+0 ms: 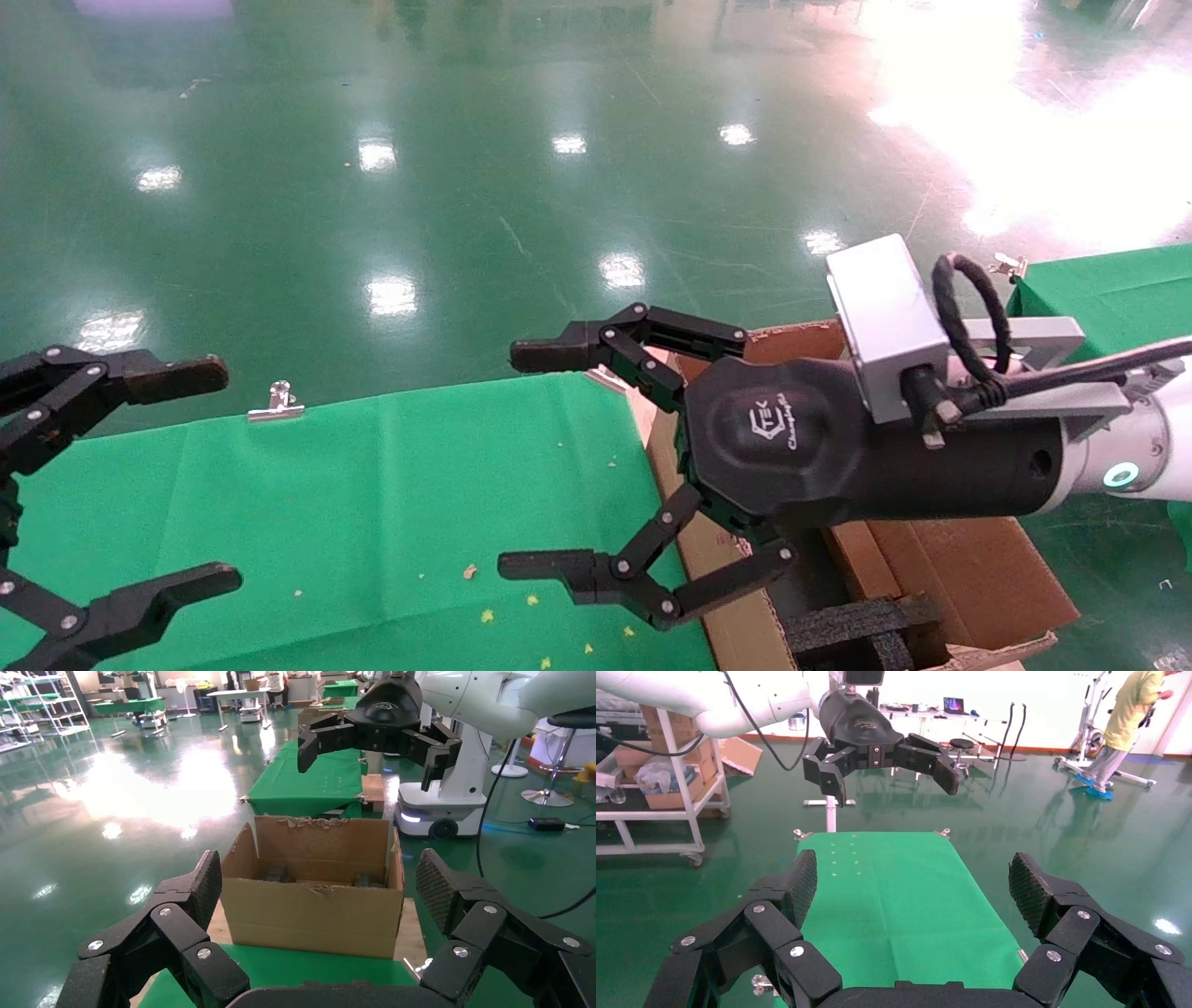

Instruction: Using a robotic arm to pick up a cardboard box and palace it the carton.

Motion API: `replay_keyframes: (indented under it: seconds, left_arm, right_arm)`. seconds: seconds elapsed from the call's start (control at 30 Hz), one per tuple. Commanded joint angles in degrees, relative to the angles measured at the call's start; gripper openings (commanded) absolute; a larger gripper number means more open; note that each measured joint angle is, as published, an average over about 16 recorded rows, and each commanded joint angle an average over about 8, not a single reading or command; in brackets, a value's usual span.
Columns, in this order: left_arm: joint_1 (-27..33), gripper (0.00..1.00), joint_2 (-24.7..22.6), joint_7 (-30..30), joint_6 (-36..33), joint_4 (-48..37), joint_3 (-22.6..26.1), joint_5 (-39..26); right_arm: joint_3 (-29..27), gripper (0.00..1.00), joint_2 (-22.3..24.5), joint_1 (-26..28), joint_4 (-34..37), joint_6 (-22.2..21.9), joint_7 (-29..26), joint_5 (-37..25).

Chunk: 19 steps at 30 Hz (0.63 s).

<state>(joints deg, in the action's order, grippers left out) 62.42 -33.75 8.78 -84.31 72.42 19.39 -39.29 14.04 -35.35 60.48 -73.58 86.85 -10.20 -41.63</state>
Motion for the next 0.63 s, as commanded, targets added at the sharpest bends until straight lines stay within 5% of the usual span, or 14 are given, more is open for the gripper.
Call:
replay_keyframes:
  seconds: [0.03, 0.63]
  left_arm:
    - [0.0, 1.00, 0.0, 0.0, 0.0, 0.0, 0.0, 0.0]
    - [0.0, 1.00, 0.0, 0.0, 0.0, 0.0, 0.0, 0.0]
  right_arm:
    - [-0.8, 1.00, -0.1, -0.4, 0.0, 0.5, 0.2, 0.1]
    - [1.5, 1.00, 0.2, 0.8, 0.0, -0.9, -0.5, -0.1]
